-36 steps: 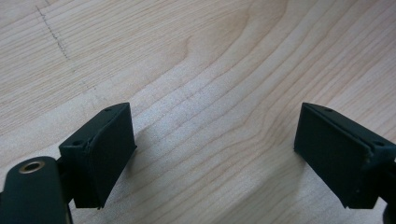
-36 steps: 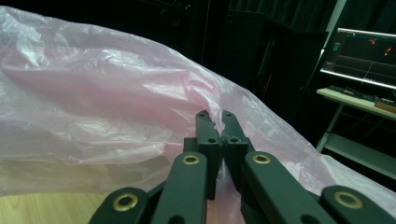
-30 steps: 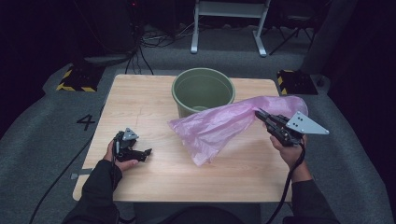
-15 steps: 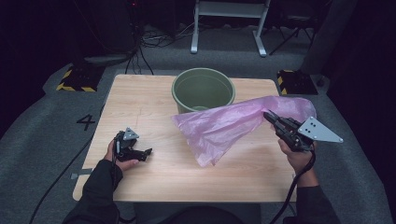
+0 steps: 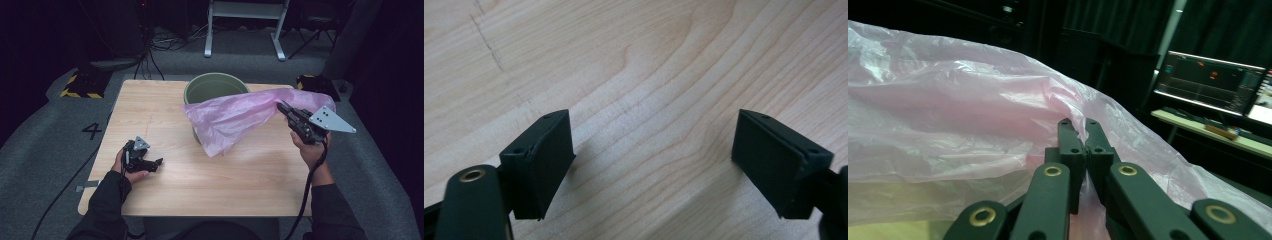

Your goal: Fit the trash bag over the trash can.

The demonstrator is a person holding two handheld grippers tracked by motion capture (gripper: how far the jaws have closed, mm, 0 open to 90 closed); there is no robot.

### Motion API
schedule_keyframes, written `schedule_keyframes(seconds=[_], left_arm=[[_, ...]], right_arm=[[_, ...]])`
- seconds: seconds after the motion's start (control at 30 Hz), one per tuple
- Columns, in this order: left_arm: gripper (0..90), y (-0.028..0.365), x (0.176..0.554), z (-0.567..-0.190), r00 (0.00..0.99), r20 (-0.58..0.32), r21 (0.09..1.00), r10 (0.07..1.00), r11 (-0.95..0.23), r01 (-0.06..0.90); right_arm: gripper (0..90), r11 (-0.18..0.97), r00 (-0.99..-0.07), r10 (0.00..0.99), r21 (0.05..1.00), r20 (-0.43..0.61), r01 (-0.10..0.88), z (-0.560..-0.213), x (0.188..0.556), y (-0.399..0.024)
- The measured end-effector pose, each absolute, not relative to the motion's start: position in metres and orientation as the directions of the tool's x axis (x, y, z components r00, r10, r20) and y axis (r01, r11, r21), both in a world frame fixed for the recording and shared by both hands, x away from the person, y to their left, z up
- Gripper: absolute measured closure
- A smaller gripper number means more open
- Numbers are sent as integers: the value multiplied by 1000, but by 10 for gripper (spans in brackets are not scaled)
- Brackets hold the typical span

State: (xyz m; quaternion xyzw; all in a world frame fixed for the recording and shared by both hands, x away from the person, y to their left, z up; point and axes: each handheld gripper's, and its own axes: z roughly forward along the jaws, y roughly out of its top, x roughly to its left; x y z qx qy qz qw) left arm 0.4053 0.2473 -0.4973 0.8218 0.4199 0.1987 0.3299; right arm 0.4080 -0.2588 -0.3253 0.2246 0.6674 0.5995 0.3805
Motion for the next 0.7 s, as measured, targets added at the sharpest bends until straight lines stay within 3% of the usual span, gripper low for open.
schedule_keyframes(seconds=[0.3,0.57,0.7], left_arm=[[176,237,393,-459,614,53,815,788,-390,430],[180,221,383,-424,650,123,854,750,-414,316],[186,215,385,-409,664,116,873,738,-395,286]], right_arm=[[899,198,-522,822,974,-226,-110,-321,433,-255],[899,219,-432,874,974,-224,-62,-319,452,-262],[899,215,-404,890,976,-211,-35,-320,460,-265]])
